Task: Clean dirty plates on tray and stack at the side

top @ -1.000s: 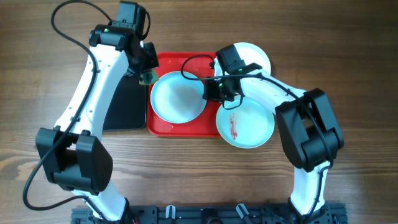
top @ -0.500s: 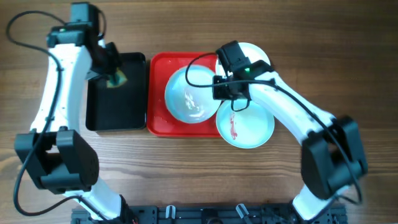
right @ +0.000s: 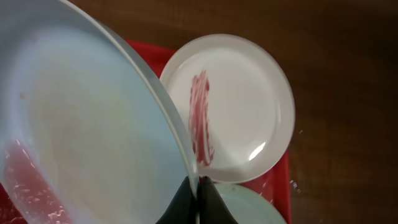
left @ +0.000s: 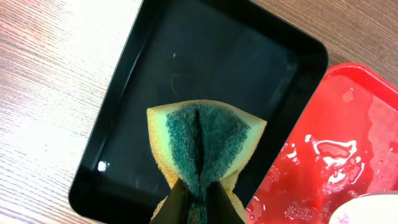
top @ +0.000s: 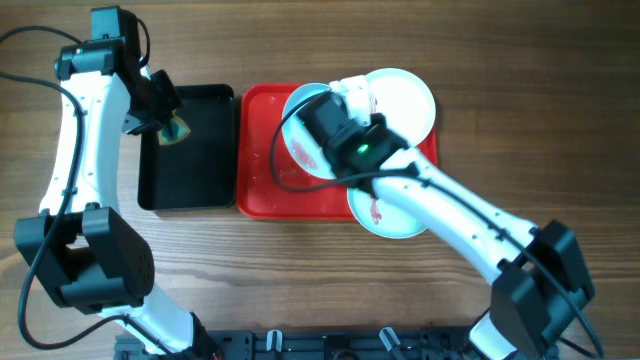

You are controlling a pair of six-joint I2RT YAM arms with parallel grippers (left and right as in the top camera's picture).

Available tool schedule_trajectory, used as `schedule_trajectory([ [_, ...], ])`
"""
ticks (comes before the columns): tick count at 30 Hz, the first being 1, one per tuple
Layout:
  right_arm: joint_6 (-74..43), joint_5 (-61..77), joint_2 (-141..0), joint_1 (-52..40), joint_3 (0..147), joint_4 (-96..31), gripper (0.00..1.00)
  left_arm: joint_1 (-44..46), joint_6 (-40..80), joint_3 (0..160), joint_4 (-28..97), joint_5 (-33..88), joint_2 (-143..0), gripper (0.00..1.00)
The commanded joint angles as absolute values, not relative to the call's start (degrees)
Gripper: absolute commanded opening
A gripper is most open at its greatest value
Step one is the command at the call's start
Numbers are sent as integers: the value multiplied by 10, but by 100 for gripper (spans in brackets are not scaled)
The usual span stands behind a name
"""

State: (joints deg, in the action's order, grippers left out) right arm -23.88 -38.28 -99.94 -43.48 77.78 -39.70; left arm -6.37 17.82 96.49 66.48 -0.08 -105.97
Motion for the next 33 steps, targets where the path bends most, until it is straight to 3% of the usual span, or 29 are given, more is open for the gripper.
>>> schedule_trajectory([
  [1,-198,-564,-988,-484,788,-364,4,-63,167,965,665,3,-1059,4],
  [11,60,-770,-988,-556,788,-162,4,-63,167,965,665,6,-1059,4],
  [21,339,-835,-988,-568,788,34,4,-63,167,965,664,6,-1059,4],
  [33,375,-841,-988,-568,787,69,4,-63,167,965,662,6,-1059,4],
])
